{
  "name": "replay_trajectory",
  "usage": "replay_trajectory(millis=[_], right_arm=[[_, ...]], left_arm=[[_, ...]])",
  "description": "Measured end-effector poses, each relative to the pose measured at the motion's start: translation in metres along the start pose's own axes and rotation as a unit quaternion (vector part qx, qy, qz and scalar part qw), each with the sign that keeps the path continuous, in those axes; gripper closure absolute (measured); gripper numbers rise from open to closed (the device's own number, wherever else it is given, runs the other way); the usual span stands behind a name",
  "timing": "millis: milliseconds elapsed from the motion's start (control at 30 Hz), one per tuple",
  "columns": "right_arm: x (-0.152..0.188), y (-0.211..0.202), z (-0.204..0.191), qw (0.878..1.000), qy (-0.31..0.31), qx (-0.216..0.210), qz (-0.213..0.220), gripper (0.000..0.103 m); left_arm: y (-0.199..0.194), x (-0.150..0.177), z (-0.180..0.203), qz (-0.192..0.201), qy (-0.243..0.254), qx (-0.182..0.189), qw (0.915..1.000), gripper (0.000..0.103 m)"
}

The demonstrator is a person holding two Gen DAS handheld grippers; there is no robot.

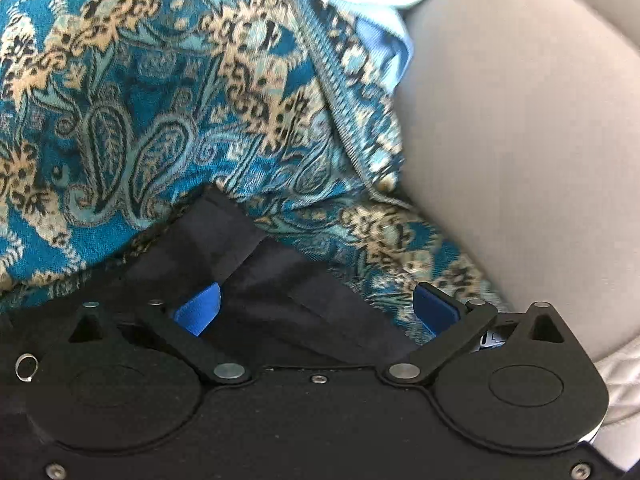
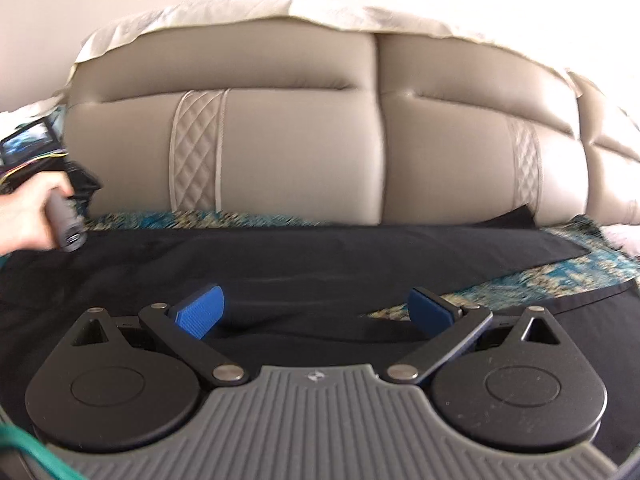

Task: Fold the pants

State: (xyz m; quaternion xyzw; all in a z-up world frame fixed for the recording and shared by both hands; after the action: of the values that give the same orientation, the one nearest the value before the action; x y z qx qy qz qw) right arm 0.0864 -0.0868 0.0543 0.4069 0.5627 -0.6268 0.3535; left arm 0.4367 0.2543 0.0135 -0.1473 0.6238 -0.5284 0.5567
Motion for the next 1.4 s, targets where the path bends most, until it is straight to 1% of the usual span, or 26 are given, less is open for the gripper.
replay_trajectory(millis=[67,133,233,267,300,333,367,433,467,533,600,667,767,800,867,900,933,1000,1067,1133,1200,1267,1333,1400], right_arm=[[-0.001,0.002,-0.002,1.0,-0.001,-0.004,-0.002,0.0],[-0.002,0.004,-0.003,1.0,-0.001,-0.001,0.003,0.0],[-0.003,0.006,-0.002,1.0,0.004,0.006,0.005,0.0],[-0.003,0.007,0.0,1.0,0.008,0.006,0.004,0.0],[-0.004,0.007,0.001,1.0,0.012,0.005,0.003,0.0],[-0.004,0.008,0.002,1.0,0.015,0.004,0.001,0.0],[-0.003,0.009,0.003,1.0,0.018,0.002,-0.002,0.0],[-0.005,0.012,0.007,0.999,0.029,-0.005,-0.01,0.0],[-0.005,0.014,0.009,0.999,0.041,-0.014,-0.016,0.0],[-0.004,0.017,0.014,0.996,0.071,-0.04,-0.031,0.0],[-0.002,0.024,0.019,0.99,0.106,-0.074,-0.053,0.0],[0.002,0.031,0.022,0.981,0.145,-0.102,-0.076,0.0],[0.009,0.038,0.025,0.964,0.211,-0.127,-0.102,0.0],[0.01,0.04,0.025,0.96,0.223,-0.133,-0.108,0.0],[0.012,0.042,0.019,0.956,0.229,-0.139,-0.115,0.0],[0.012,0.043,0.016,0.955,0.228,-0.149,-0.116,0.0],[0.011,0.043,0.013,0.951,0.231,-0.168,-0.117,0.0],[0.009,0.046,0.009,0.935,0.254,-0.213,-0.127,0.0],[0.005,0.052,0.002,0.912,0.279,-0.267,-0.14,0.0],[-0.003,0.06,-0.009,0.891,0.298,-0.306,-0.15,0.0],[-0.016,0.072,-0.023,0.873,0.317,-0.337,-0.153,0.002],[-0.026,0.09,-0.039,0.859,0.334,-0.351,-0.164,0.006],[-0.033,0.11,-0.059,0.848,0.349,-0.356,-0.181,0.01],[-0.037,0.13,-0.077,0.84,0.359,-0.353,-0.202,0.022]], left_arm=[[0.003,0.004,0.005,0.01,0.008,-0.023,0.9997,0.0],[0.008,0.007,0.011,0.011,0.023,-0.041,0.9988,0.0],[0.012,0.013,0.019,0.013,0.055,-0.057,0.9968,0.003],[0.011,0.014,0.02,0.018,0.06,-0.064,0.996,0.015],[0.007,0.016,0.019,0.031,0.059,-0.074,0.995,0.038],[0.002,0.018,0.017,0.043,0.058,-0.077,0.9944,0.051],[-0.001,0.018,0.015,0.045,0.06,-0.062,0.9953,0.073],[-0.007,0.015,0.008,0.044,0.06,-0.039,0.9964,0.086],[-0.01,0.013,0.003,0.042,0.057,-0.029,0.9971,0.094],[-0.016,0.006,-0.01,0.03,0.047,0.002,0.9984,0.098],[-0.023,-0.002,-0.024,0.015,0.03,0.033,0.9989,0.1],[-0.032,-0.007,-0.034,0.006,0.027,0.059,0.9979,0.101],[-0.05,-0.015,-0.039,0.004,0.04,0.08,0.996,0.101],[-0.054,-0.018,-0.042,0.003,0.04,0.088,0.9953,0.101],[-0.061,-0.023,-0.046,-0.001,0.042,0.104,0.9937,0.101],[-0.066,-0.023,-0.049,-0.002,0.047,0.112,0.9925,0.101],[-0.072,-0.022,-0.052,-0.004,0.052,0.122,0.9912,0.101],[-0.083,-0.021,-0.063,-0.008,0.06,0.141,0.9881,0.101],[-0.093,-0.02,-0.075,-0.01,0.072,0.159,0.9846,0.101],[-0.1,-0.019,-0.086,-0.011,0.079,0.174,0.9815,0.101],[-0.105,-0.019,-0.099,-0.018,0.079,0.186,0.9791,0.101],[-0.109,-0.018,-0.11,-0.025,0.079,0.194,0.9774,0.101],[-0.109,-0.018,-0.119,-0.032,0.077,0.197,0.9769,0.101],[-0.109,-0.018,-0.127,-0.036,0.08,0.195,0.9768,0.102]])
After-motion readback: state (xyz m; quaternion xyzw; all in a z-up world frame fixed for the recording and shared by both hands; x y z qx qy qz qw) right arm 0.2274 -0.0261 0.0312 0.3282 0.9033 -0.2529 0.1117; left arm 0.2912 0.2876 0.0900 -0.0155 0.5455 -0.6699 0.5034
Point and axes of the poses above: each gripper's, at about its wrist camera, not at the fingertips, and y roughly the way its jaws point, z to its right, x to its underside, the point moved 2 cm from there along y, roughly the way its jaws point
